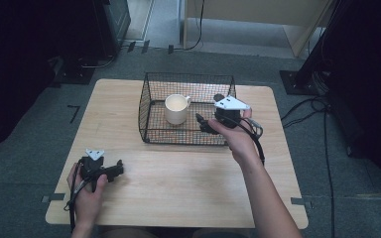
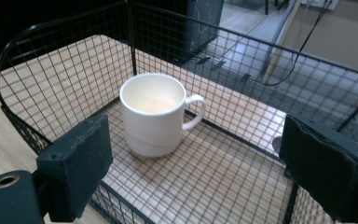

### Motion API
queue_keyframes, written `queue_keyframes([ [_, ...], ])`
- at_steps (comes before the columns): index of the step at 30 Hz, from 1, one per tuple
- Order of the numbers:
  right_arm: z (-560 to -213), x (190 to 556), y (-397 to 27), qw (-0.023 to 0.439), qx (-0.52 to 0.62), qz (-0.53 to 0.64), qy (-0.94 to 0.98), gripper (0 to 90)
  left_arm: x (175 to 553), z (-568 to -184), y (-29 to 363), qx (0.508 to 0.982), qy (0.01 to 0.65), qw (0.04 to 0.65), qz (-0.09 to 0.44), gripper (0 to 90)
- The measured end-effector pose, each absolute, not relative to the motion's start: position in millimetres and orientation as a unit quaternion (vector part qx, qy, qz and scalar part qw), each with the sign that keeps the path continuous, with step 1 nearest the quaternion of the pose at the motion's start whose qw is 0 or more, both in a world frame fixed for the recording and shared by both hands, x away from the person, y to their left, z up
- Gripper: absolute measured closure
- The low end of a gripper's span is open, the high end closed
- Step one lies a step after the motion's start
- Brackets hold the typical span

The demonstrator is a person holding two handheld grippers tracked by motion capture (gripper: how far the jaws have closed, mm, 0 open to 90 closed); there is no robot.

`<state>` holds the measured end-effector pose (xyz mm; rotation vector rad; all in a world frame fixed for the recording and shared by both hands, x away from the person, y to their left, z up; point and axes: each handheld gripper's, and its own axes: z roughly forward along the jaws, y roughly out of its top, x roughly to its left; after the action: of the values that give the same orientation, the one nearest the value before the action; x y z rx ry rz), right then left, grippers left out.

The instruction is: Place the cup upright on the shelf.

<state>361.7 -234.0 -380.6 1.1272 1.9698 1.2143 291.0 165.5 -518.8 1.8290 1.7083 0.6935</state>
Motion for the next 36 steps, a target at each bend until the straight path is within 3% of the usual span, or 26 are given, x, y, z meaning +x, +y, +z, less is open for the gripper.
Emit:
queue_keyframes([
  [36, -425, 293, -311, 0.287, 0.453, 0.458, 0.709, 8.7, 291, -519, 166, 0.679, 0.633, 0.268, 0.257, 1.8],
])
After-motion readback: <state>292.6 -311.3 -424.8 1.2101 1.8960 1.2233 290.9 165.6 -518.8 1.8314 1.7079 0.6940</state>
